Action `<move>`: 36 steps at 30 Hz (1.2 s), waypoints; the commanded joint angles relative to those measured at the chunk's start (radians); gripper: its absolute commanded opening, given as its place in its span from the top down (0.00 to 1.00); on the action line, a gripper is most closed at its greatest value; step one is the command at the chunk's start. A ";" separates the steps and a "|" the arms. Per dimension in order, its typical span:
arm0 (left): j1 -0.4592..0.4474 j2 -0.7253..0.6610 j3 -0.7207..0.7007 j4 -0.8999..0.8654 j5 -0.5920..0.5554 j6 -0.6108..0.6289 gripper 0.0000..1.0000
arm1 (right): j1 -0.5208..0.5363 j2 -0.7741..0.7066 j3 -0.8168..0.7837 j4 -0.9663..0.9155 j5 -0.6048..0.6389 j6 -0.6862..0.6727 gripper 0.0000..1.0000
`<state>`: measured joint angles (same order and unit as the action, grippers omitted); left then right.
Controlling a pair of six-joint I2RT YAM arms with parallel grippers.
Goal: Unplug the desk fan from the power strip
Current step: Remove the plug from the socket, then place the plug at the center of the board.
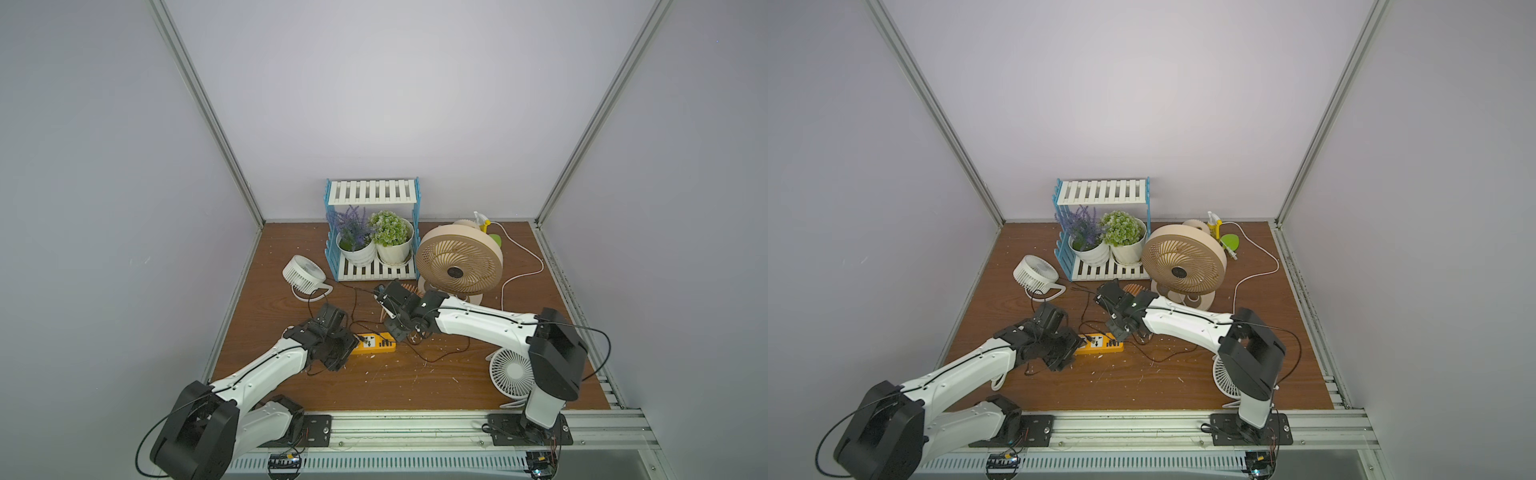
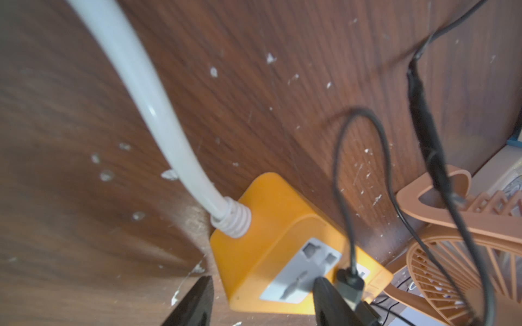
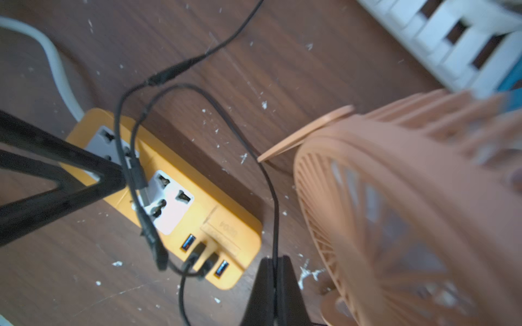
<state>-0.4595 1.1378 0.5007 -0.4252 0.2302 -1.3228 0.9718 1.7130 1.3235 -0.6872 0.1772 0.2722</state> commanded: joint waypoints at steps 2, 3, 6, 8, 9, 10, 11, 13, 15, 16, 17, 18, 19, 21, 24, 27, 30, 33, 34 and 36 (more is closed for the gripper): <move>0.008 0.034 -0.048 -0.121 -0.038 0.007 0.41 | -0.020 -0.159 -0.047 -0.070 0.169 0.037 1.00; 0.008 0.036 -0.047 -0.121 -0.037 0.007 0.41 | -0.029 -0.190 -0.071 -0.079 0.190 0.045 1.00; 0.008 0.036 -0.055 -0.113 -0.036 -0.001 0.41 | -0.060 -0.291 -0.159 -0.077 0.233 0.070 1.00; 0.008 0.036 -0.059 -0.107 -0.035 -0.003 0.41 | -0.073 -0.358 -0.210 -0.068 0.260 0.082 1.00; 0.008 0.037 -0.059 -0.107 -0.034 -0.003 0.41 | -0.077 -0.392 -0.228 -0.067 0.276 0.088 1.00; 0.008 0.037 -0.061 -0.106 -0.035 -0.003 0.41 | -0.078 -0.425 -0.244 -0.068 0.295 0.091 1.00; 0.008 0.035 -0.064 -0.102 -0.037 -0.005 0.41 | -0.083 -0.465 -0.260 -0.077 0.321 0.099 1.00; 0.008 0.033 -0.070 -0.092 -0.037 -0.013 0.41 | -0.092 -0.524 -0.275 -0.097 0.363 0.112 1.00; 0.008 0.033 -0.074 -0.087 -0.035 -0.015 0.41 | -0.107 -0.575 -0.285 -0.128 0.406 0.120 1.00; 0.008 0.034 -0.072 -0.087 -0.035 -0.014 0.41 | -0.116 -0.597 -0.287 -0.141 0.424 0.120 1.00; 0.008 0.036 -0.072 -0.087 -0.035 -0.012 0.41 | -0.128 -0.619 -0.291 -0.153 0.439 0.122 1.00; 0.008 0.039 -0.069 -0.087 -0.035 -0.010 0.41 | -0.141 -0.636 -0.295 -0.166 0.451 0.120 1.00; 0.008 0.042 -0.067 -0.087 -0.034 -0.007 0.41 | -0.154 -0.650 -0.299 -0.176 0.459 0.116 1.00; 0.008 0.049 -0.063 -0.086 -0.034 -0.003 0.41 | -0.172 -0.667 -0.309 -0.192 0.473 0.110 1.00; 0.008 0.052 -0.060 -0.083 -0.032 -0.002 0.41 | -0.181 -0.676 -0.324 -0.210 0.478 0.124 1.00; 0.008 0.051 -0.057 -0.085 -0.034 0.000 0.41 | -0.181 -0.673 -0.352 -0.193 0.453 0.150 1.00; 0.008 0.051 -0.059 -0.083 -0.033 -0.002 0.41 | -0.181 -0.652 -0.377 -0.141 0.398 0.164 1.00; 0.008 0.053 -0.057 -0.081 -0.032 -0.001 0.41 | -0.176 -0.608 -0.369 -0.066 0.349 0.158 1.00; 0.008 0.054 -0.057 -0.081 -0.032 0.000 0.41 | -0.173 -0.589 -0.357 -0.042 0.341 0.152 1.00; 0.008 0.056 -0.057 -0.082 -0.032 0.000 0.41 | -0.165 -0.550 -0.327 -0.003 0.323 0.134 1.00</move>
<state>-0.4595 1.1431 0.4862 -0.3969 0.2401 -1.3266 0.7975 1.1374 0.9607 -0.7837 0.5438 0.4095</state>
